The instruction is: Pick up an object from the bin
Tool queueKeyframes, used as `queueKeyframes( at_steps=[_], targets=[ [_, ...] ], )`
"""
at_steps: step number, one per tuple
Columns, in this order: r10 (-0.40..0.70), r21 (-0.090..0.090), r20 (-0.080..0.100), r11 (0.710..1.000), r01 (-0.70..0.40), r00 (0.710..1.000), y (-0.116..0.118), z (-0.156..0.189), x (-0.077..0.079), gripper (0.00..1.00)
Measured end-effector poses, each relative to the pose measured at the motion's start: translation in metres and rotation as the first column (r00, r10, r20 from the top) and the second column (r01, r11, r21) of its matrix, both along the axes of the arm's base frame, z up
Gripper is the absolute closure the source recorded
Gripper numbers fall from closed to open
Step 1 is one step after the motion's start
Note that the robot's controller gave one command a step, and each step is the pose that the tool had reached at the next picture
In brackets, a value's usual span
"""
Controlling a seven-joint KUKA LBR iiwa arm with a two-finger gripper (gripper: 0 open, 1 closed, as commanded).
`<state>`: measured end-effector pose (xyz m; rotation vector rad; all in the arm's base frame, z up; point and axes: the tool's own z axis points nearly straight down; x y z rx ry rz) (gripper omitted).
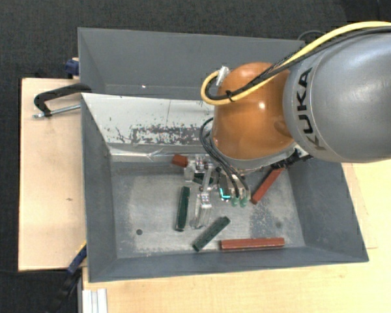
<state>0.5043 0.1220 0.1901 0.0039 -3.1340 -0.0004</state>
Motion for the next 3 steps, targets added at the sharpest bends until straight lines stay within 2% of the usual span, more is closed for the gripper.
queueKeyframes(
  at_steps=[1,2,3],
  targets=[
    [-0.002,0.001,0.008,1.000,0.002,1.000,-0.001,0.004,0.002,0.00],
    [0.183,0.001,0.017,0.983,-0.183,0.983,0.005,-0.037,0.010,0.00],
    [0.316,0.001,0.005,0.949,-0.316,0.949,0.001,-0.079,0.013,0.00]
  ],
)
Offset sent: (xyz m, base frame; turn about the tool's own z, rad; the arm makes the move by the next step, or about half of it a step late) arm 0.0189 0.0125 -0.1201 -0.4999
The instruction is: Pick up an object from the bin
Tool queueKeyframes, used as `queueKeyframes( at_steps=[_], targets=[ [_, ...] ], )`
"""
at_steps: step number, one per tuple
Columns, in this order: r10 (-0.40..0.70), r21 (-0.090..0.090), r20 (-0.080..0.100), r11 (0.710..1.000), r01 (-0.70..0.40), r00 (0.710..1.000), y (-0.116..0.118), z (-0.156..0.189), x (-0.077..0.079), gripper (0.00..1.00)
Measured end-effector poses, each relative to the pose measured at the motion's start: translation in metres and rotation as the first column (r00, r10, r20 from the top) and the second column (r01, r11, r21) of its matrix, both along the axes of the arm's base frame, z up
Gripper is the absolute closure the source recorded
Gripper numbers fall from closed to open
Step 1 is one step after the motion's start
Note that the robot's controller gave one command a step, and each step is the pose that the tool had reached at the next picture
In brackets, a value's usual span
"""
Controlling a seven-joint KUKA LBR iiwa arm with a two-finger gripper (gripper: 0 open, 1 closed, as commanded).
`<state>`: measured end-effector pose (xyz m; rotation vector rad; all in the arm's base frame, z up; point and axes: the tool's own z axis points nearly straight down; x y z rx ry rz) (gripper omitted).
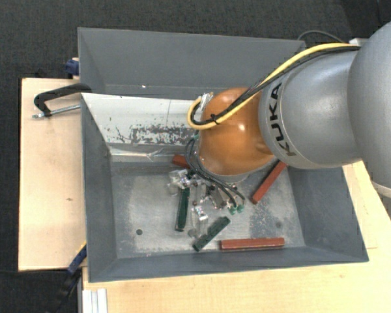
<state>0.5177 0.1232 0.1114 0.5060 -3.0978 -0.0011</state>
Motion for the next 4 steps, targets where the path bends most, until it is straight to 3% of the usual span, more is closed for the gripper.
queueKeyframes(
  at_steps=[1,2,3,4],
  targets=[
    [0.235,0.002,0.009,0.972,-0.235,0.972,0.003,0.018,0.019,0.00],
    [0.392,0.000,0.006,0.920,-0.392,0.920,0.014,-0.018,0.019,0.00],
    [0.593,0.001,0.007,0.805,-0.593,0.805,0.011,-0.040,0.027,1.00],
    [0.593,0.001,0.007,0.805,-0.593,0.805,0.011,-0.040,0.027,1.00]
  ],
)
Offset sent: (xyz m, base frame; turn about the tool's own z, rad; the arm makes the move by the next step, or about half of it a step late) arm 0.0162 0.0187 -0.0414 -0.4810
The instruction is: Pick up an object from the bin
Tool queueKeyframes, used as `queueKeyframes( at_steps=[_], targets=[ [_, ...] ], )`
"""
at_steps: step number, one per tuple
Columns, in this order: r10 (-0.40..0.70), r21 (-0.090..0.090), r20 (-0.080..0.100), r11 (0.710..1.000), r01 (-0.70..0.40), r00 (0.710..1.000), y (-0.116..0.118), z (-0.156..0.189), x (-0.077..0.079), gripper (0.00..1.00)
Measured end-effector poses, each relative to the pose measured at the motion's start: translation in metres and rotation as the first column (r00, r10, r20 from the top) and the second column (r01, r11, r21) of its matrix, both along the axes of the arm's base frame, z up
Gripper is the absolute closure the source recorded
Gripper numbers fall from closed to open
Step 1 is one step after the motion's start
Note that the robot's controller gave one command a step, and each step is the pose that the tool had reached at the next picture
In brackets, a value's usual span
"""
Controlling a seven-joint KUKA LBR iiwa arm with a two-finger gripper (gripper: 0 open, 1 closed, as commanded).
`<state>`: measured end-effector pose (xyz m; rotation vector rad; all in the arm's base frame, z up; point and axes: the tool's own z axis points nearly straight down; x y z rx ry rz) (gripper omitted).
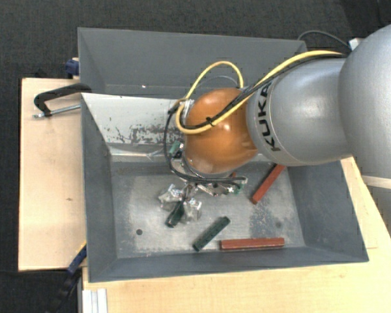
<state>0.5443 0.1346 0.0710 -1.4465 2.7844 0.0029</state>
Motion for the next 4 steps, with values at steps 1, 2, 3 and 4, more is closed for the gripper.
queueKeyframes(
  at_steps=[1,2,3,4],
  targets=[
    [0.000,-0.001,-0.003,1.000,0.000,1.000,0.000,0.004,-0.001,1.00],
    [0.000,-0.001,-0.008,1.000,0.000,1.000,0.000,0.022,-0.002,1.00],
    [-0.001,0.000,0.002,1.000,0.001,1.000,0.001,0.043,0.000,1.00],
    [-0.001,0.001,0.007,1.000,0.001,1.000,0.001,0.051,0.001,1.00]
  ],
)
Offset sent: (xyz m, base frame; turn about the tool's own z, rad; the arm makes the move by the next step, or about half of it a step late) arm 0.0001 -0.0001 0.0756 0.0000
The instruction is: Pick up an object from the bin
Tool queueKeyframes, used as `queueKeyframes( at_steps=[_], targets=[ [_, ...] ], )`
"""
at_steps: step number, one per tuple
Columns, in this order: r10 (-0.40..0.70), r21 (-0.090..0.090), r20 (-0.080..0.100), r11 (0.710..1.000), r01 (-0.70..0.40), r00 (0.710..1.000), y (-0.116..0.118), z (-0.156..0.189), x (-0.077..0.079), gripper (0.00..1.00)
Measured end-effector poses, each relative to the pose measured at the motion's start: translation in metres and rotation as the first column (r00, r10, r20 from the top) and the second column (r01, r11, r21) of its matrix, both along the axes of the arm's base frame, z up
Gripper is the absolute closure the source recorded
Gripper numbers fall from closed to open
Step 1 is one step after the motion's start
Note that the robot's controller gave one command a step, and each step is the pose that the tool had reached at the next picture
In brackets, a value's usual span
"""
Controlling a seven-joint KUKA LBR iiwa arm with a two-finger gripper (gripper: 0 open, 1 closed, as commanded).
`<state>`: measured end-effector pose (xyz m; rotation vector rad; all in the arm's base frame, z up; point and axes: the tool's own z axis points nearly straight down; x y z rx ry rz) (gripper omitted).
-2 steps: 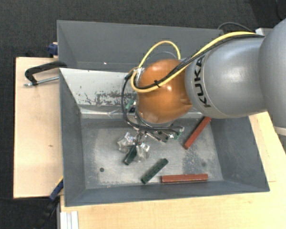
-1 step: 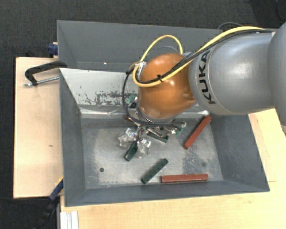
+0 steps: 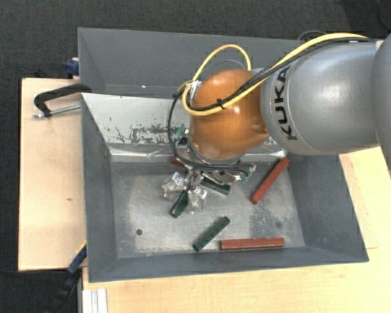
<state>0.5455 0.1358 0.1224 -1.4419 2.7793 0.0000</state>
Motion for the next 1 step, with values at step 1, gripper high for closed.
queueKeyframes(
  at_steps=[1],
  targets=[
    [-0.001,-0.001,-0.002,1.000,0.001,1.000,0.0002,0.0066,-0.0004,1.00]
  ],
)
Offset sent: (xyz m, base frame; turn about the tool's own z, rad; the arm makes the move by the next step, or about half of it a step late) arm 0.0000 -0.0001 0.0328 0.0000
